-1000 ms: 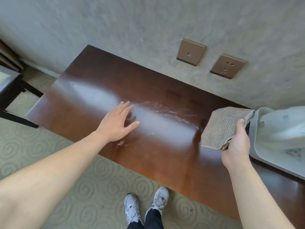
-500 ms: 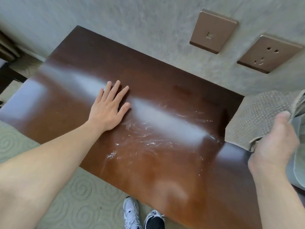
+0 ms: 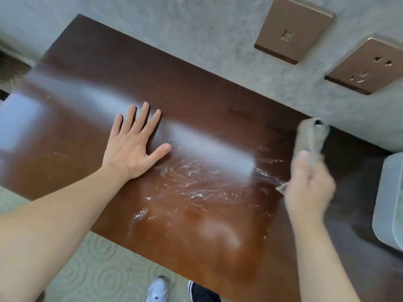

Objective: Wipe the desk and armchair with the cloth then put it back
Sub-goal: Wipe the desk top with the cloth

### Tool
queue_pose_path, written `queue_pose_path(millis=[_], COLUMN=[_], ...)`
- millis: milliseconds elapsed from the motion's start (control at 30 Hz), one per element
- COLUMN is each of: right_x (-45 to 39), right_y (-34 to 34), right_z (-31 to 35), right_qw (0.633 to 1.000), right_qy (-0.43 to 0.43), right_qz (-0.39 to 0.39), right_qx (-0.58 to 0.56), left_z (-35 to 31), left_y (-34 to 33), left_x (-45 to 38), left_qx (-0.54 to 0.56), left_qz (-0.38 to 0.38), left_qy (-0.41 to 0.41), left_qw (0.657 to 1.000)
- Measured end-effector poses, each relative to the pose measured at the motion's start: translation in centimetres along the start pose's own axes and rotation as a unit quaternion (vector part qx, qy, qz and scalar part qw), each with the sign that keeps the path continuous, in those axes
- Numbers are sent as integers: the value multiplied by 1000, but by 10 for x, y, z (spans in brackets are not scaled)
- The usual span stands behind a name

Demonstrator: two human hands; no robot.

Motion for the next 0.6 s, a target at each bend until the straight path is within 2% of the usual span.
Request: queue_pose_path(millis=[100,167,267,433,500,533,600], right_x=[17,18,11,4,2,1,0], right_y=[-49,-60,-63,-67,-66,-61,-40], right_z=[9,9,3,6,8,7,-1], right_qw=[988,985,980,974,968,960,919], right_qy=[-55,-27,-69,-92,-144,-198,-293], right_qz=[144,167,188,208,200,174,107], right_qx=[-23,18,5,-10,-42,-95,-242], left_z=[0,1,3,4,6,7,6], left_y=[-1,-4,-5,-9,-9,-9,-9], left_x=[0,-1,-2,-1,-1,0,0], left_qx=[1,-6,-16,11,19,23,31], left_qz=[-3,-6,-22,-35,-39,-41,-47], left_qy=[-5,-4,-1,-9,-12,-14,-16], left_qw=[1000,1000,1000,999,999,999,998])
Point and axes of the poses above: each hand's wrist, its own x-axis away from the middle knuckle, its own y-axis out of the back of the hand, z = x × y, the point moved 4 cm from there along -x, towards the middle knuckle, and after that the axes turned 8 degrees about x, right-handed, at the moved point
